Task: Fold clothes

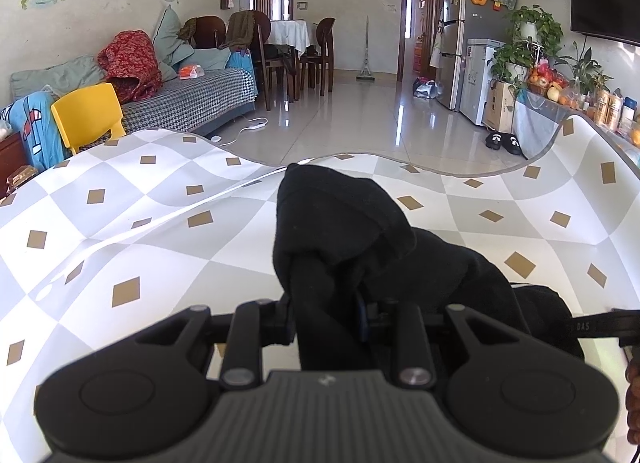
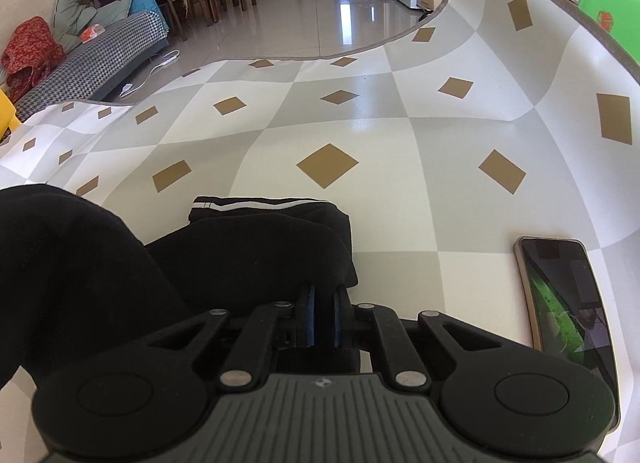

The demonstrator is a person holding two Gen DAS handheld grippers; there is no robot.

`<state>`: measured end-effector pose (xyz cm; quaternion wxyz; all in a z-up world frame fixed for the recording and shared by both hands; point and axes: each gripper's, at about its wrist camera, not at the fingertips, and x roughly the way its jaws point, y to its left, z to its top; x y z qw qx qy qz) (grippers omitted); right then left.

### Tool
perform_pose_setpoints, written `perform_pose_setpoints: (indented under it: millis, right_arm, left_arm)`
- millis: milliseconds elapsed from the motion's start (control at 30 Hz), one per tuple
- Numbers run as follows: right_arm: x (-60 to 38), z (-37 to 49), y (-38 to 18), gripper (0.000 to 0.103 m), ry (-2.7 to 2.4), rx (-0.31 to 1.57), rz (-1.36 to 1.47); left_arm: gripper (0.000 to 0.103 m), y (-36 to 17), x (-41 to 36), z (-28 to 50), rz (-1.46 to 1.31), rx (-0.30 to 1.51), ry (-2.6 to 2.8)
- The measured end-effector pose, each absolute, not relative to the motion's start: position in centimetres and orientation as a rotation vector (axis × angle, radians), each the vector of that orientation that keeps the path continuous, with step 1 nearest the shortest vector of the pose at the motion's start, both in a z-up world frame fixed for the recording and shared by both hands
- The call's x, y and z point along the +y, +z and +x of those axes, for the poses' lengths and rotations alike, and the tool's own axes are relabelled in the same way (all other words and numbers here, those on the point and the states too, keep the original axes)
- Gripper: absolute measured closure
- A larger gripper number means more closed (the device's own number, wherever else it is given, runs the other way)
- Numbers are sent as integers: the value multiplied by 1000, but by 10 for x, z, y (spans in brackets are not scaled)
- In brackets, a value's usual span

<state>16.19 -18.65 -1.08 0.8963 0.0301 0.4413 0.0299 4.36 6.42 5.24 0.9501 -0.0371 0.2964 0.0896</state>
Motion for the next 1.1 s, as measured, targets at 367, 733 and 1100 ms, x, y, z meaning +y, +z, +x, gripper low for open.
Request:
perform_pose_setpoints:
  millis: [367,733,1100]
  right_arm:
    - [-200,167,-2,97,-24,868,98]
    - [-207,167,9,95,60,838,190]
    - [-187,162,11,67,329,852,312]
  left_arm:
    - [78,55,70,43,-85,597,211]
    - [77,56,71,43,-85,600,217]
    - [76,54,72,44,-86,609,223]
